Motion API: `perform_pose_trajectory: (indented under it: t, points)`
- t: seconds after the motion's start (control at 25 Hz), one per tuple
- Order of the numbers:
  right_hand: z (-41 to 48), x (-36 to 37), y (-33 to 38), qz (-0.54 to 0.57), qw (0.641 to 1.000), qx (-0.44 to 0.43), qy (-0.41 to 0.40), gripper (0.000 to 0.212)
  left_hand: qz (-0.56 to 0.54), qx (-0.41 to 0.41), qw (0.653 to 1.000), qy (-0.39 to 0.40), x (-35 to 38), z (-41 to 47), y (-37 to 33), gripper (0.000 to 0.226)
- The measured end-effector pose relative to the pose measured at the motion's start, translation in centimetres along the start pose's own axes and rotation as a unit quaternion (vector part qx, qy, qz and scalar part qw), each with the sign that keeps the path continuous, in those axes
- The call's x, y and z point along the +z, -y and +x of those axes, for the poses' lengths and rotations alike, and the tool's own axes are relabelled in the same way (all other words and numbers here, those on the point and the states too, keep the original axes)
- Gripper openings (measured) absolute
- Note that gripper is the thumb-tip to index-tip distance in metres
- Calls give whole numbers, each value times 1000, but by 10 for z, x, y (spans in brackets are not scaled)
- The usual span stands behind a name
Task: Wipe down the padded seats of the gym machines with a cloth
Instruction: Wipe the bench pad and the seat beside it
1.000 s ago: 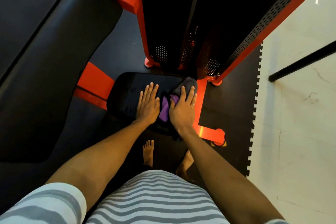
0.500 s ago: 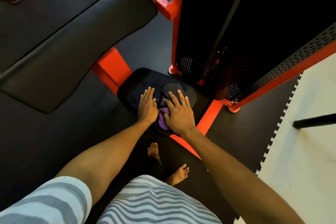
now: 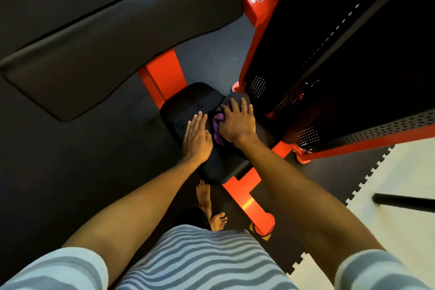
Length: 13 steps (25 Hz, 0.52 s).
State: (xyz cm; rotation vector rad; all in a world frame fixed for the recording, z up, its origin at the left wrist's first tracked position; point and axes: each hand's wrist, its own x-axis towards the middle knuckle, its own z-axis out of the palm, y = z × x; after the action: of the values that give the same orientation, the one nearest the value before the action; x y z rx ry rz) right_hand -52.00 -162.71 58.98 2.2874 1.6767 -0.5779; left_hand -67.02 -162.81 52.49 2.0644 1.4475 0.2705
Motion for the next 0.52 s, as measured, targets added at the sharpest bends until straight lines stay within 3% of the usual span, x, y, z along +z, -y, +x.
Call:
perform_pose_trajectory:
  t: [0.12,0.2,0.44,0.52]
  points:
    - [-33,9,-21,-12,994,-110,-18,64,-3,-11,1000,-12,1,0,1,58]
    - [-48,14,-46,8,991,-133,-34,63,-16,-19,1000,-7,0,1,-2,57]
    - [32,-11,-22,133,991,9,11,59,-42,-42,998,-10,-6,5,-6,59]
    - [60,-18,-3,118,992,6,40,62,-42,-46,998,-23,-3,5,-9,61]
